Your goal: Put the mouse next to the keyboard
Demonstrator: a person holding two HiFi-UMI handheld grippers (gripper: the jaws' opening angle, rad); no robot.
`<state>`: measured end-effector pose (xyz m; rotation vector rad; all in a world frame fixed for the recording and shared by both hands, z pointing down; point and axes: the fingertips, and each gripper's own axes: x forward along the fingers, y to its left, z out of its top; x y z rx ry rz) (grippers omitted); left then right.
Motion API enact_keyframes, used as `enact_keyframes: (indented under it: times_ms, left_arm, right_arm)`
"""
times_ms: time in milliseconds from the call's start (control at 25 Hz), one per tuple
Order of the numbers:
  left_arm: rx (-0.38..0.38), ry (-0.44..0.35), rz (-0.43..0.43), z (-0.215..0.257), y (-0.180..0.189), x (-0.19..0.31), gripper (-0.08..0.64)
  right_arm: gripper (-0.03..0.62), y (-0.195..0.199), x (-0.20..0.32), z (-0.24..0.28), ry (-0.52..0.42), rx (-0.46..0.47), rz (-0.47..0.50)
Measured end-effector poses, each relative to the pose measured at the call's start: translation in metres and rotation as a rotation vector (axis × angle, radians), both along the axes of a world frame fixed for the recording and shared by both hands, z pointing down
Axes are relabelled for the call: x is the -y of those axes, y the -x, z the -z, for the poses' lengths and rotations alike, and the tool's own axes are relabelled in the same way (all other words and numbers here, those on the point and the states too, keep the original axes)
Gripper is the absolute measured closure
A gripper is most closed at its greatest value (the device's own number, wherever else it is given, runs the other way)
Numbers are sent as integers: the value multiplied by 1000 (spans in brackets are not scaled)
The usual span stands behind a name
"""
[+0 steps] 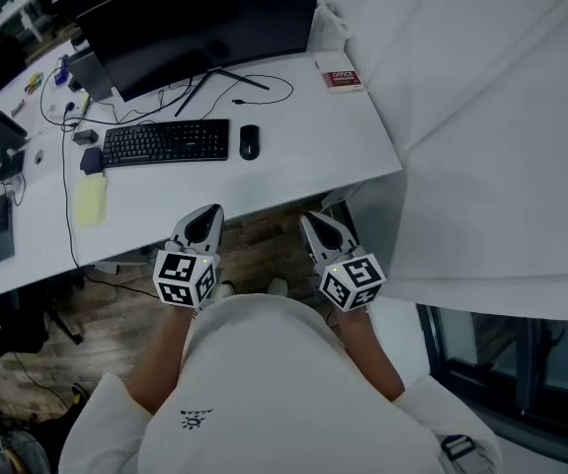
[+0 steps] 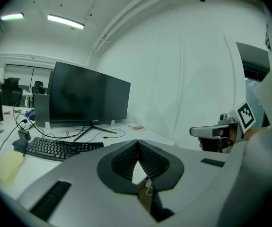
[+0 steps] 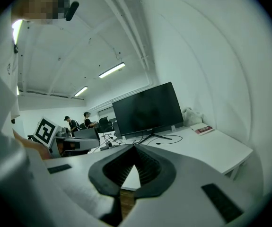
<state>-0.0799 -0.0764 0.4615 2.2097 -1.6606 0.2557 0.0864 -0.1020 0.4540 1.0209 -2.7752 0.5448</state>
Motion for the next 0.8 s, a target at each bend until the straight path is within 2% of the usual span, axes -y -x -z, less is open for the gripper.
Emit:
enact_keyframes:
  times_ms: [320,520,800]
  left_arm:
    - [-23,-10,-48,2,37,-4,548]
    - [-7,-1,-84,-2,40,-1,548]
    - [-33,0,-70,-4,48,7,548]
  right_arm:
    - [574,20,-11,5,-3,-14,-73]
    - [574,30,-14,2,5,-21,-88]
    - [574,34,-9,4,-2,-28,-94]
